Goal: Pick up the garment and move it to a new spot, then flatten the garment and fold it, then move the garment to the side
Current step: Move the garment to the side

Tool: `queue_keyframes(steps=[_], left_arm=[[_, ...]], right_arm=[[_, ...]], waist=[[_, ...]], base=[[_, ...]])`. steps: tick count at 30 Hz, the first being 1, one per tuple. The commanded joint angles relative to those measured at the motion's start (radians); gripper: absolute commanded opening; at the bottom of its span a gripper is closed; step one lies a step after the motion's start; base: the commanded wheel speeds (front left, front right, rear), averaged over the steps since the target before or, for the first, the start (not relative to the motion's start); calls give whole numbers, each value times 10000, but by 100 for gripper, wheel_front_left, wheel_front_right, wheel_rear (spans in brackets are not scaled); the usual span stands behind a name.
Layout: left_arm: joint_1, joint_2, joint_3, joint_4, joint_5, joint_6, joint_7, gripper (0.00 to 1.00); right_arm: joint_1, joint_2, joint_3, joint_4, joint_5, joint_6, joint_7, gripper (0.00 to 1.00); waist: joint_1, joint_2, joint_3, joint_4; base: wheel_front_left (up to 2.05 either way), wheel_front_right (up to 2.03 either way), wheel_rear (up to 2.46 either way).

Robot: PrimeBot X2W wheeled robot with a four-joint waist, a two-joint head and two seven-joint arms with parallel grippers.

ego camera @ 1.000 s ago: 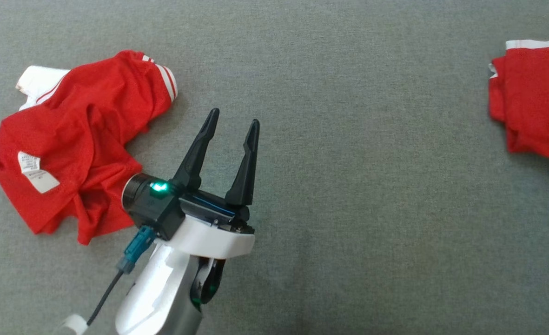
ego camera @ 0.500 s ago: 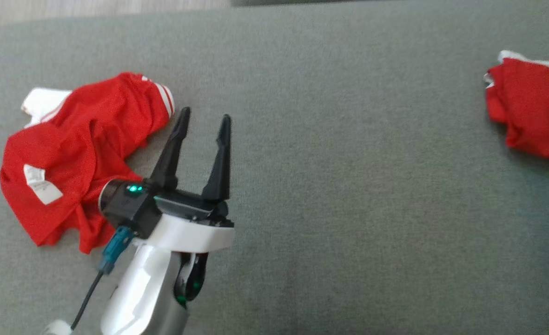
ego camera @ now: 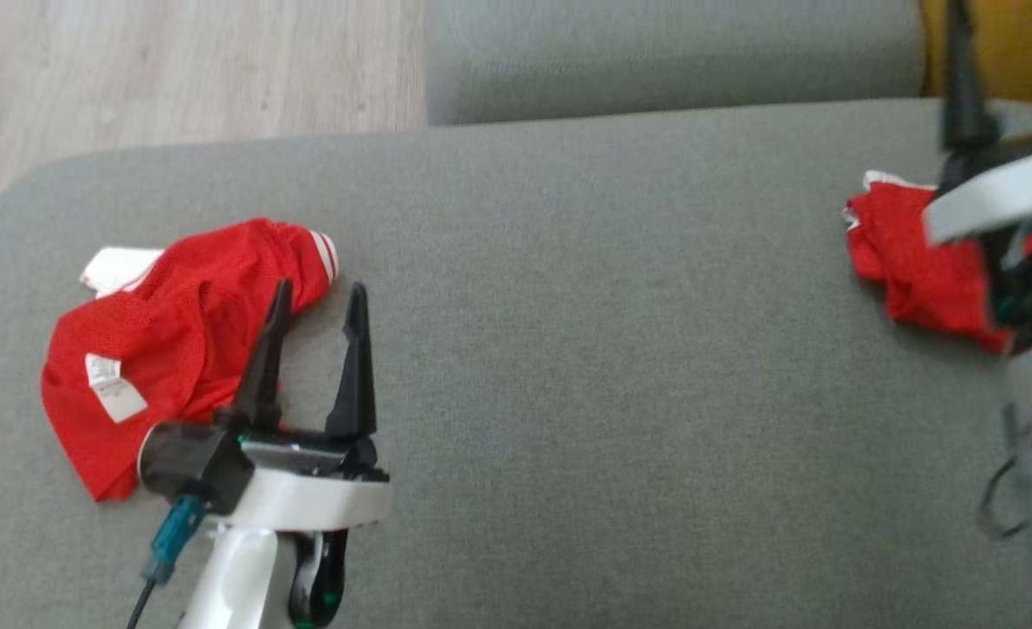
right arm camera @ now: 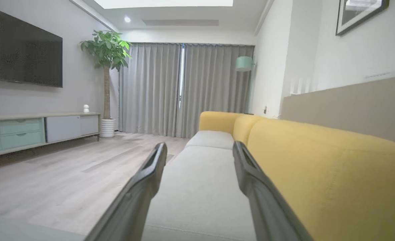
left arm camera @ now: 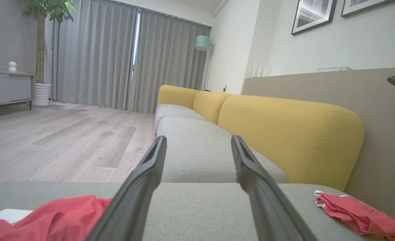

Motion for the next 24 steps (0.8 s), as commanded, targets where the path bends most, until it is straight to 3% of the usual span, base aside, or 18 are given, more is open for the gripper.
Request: queue_keyframes(steps=[1, 6, 9, 16, 24], left_arm=[[-145, 41, 403, -365, 89, -17, -49, 100], [305, 41, 472, -355, 135, -71, -49, 100], [565, 41, 427, -268, 81, -93, -49, 100], [1013, 41, 334, -159, -46, -78, -49, 100], [1285, 41, 468, -286, -56, -80, -49, 100]], right_arm=[[254, 280, 27, -602, 56, -9, 119, 100], [1952, 1716, -288, -1884, 85, -9, 162, 100], [3121, 2190, -344, -1982, 112, -9, -148, 100], [5065, 2402, 0, -1390, 356, -9, -1302, 100], [5652, 2407, -42, -1294, 484, -9, -1570, 100]], waist=[[3, -1, -171, 8], [3, -1, -392, 28], [3, -1, -488, 31], [3, -1, -529, 0], [3, -1, -499, -38]], base=[[0, 0, 0], [0, 0, 0], [0, 0, 0], [0, 0, 0], [0, 0, 0]])
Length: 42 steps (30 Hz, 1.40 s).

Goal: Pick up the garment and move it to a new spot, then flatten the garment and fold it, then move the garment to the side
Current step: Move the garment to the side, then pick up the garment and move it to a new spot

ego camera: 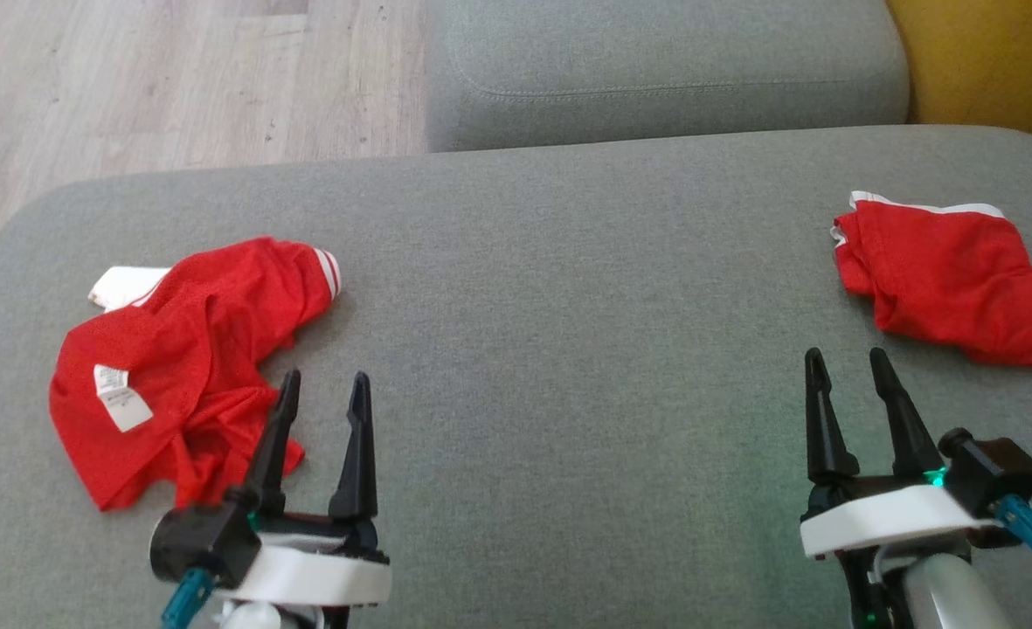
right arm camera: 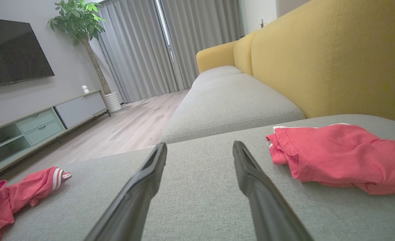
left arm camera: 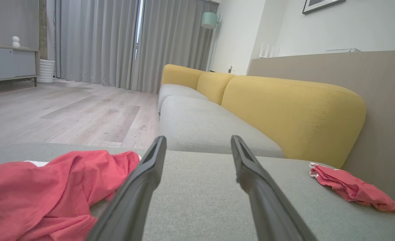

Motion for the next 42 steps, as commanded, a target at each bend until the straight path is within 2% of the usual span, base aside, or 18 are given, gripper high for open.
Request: queue_keyframes(steps=[1, 13, 31, 37, 42], left_arm=[[-208, 16, 389, -341, -46, 0, -51, 100], [-311, 16, 325, -441, -67, 78, -51, 100], [-287, 16, 272, -436, 50, 94, -51, 100], [-330, 16, 433, -401, 186, 151, -51, 100], [-303, 16, 723, -356, 302, 172, -51, 100]], right_arm=[[-261, -22, 180, -410, -24, -9, -132, 100], [-299, -21, 181, -810, -78, -9, -136, 100], [-222, -20, 268, -760, 17, -9, -137, 100], [-218, -20, 555, -722, 57, -9, -137, 100], [-53, -20, 900, -690, 174, -9, -137, 100]], waist=[[0, -1, 17, 5], [0, -1, 85, 144], [0, -1, 37, 265], [0, -1, 54, 875], [0, -1, 2, 1856]], base=[[0, 0, 0], [0, 0, 0], [0, 0, 0], [0, 0, 0], [0, 0, 0]])
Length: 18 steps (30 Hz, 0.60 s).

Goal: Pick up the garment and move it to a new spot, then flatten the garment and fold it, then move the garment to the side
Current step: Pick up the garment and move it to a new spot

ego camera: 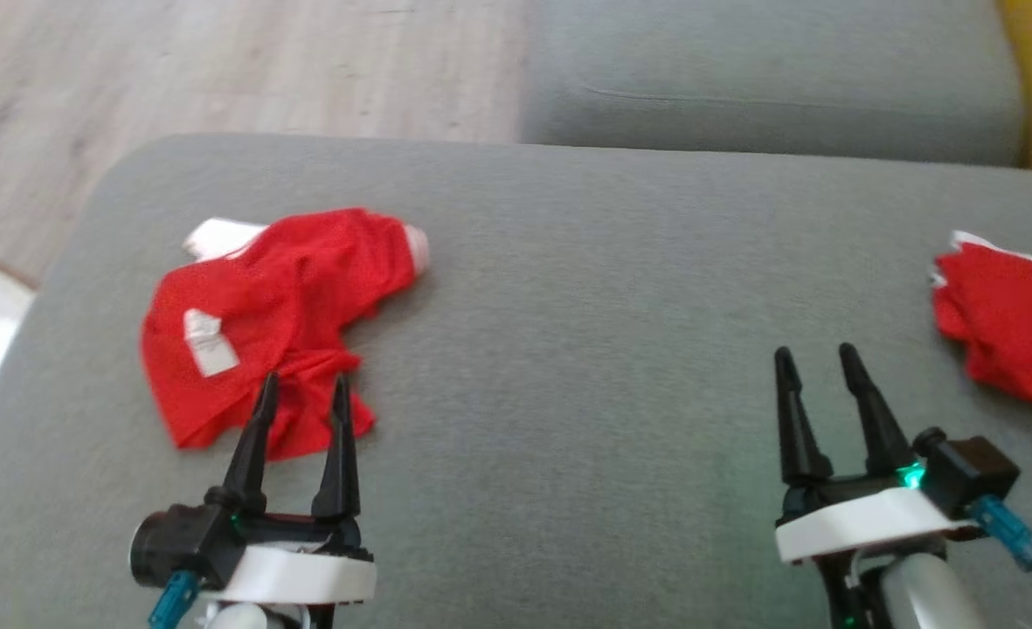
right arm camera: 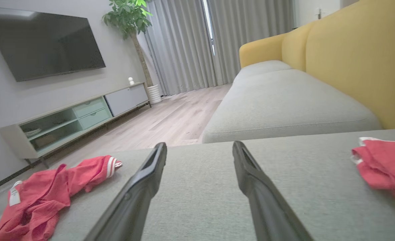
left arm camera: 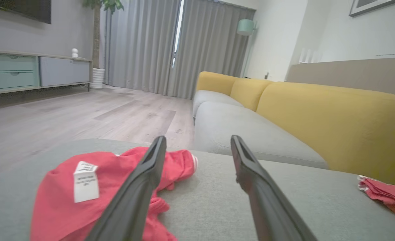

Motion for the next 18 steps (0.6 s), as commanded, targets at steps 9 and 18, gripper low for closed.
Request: queue_keyframes(steps=[9, 18], left_arm=[[-236, 10, 827, -242, 227, 121, -51, 100], [-115, 10, 1154, -217, 323, 70, -51, 100]], right_arm=[[42, -20, 925, -131, 276, -9, -126, 100], [52, -20, 1482, 3, 534, -9, -126, 100]], waist=[[0, -1, -207, 1839], [0, -1, -232, 2458]], base=[[0, 0, 0], [0, 0, 0]])
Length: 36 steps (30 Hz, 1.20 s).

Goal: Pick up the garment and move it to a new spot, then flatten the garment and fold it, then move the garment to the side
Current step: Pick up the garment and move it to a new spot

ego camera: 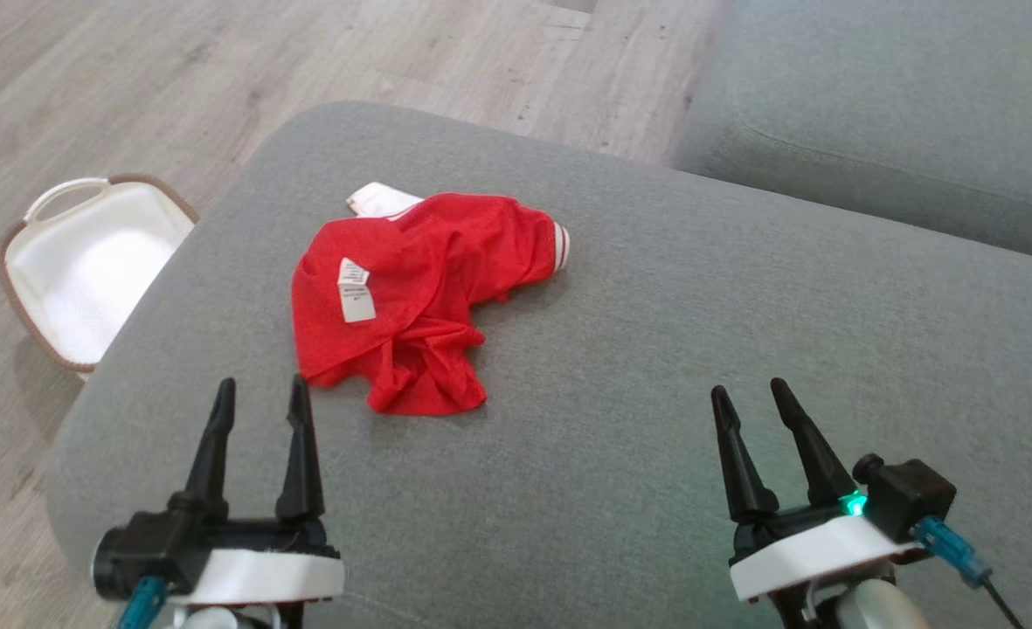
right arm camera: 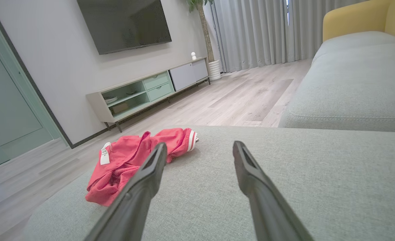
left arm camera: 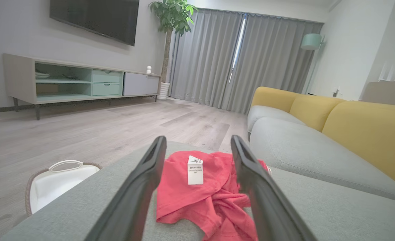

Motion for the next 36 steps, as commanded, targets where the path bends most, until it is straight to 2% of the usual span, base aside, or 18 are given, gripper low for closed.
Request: queue_keyframes(steps=[1, 8, 13, 20, 25, 28, 33, 34, 35, 36], left_arm=[[-233, 10, 442, -271, 111, -12, -51, 100], [-631, 68, 837, -159, 361, -156, -51, 100], [-1729, 604, 929, 509, 567, -373, -27, 100], [-4047, 1865, 117, 2400, 578, -640, 1757, 100], [-5321, 2521, -889, 3686, -209, -682, 2983, 100], [-5848, 2843, -1388, 4495, -842, -685, 3801, 100], [-6412, 3093, -1601, 5714, -1377, -686, 4742, 100], [-6472, 3085, -1675, 5860, -1497, -686, 4864, 82], [-6531, 3073, -1722, 5948, -1627, -686, 4899, 32], [-6587, 3063, -1781, 5971, -1755, -687, 4851, 0]], right_arm=[[-221, -28, 251, -283, 71, -9, -110, 100], [-418, -28, 252, -299, -40, -9, -110, 100], [-668, -28, 39, -424, -329, -9, -110, 100], [-1068, -28, -279, -698, -745, -9, -110, 100], [-1321, -28, -427, -928, -889, -9, -111, 100], [-1429, -28, -440, -1030, -940, -9, -111, 100], [-1534, -28, -471, -1148, -967, -9, -111, 100], [-1546, -28, -484, -1161, -966, -9, -111, 100], [-1552, -28, -503, -1174, -963, -9, -111, 100], [-1559, -28, -518, -1184, -960, -9, -111, 100]], waist=[[1, -1, 54, 14], [1, -1, 445, -222], [1, -1, 1030, -526], [1, -1, 1853, -964], [1, -1, 2326, -1312], [1, -1, 2552, -1508], [1, -1, 2800, -1795], [1, -1, 2824, -1840], [1, -1, 2839, -1872], [1, -1, 2852, -1908]], base=[[0, 0, 0], [0, 0, 0], [0, 0, 0], [0, 0, 0], [0, 0, 0], [0, 0, 0], [0, 0, 0], [0, 0, 0], [0, 0, 0], [0, 0, 0]])
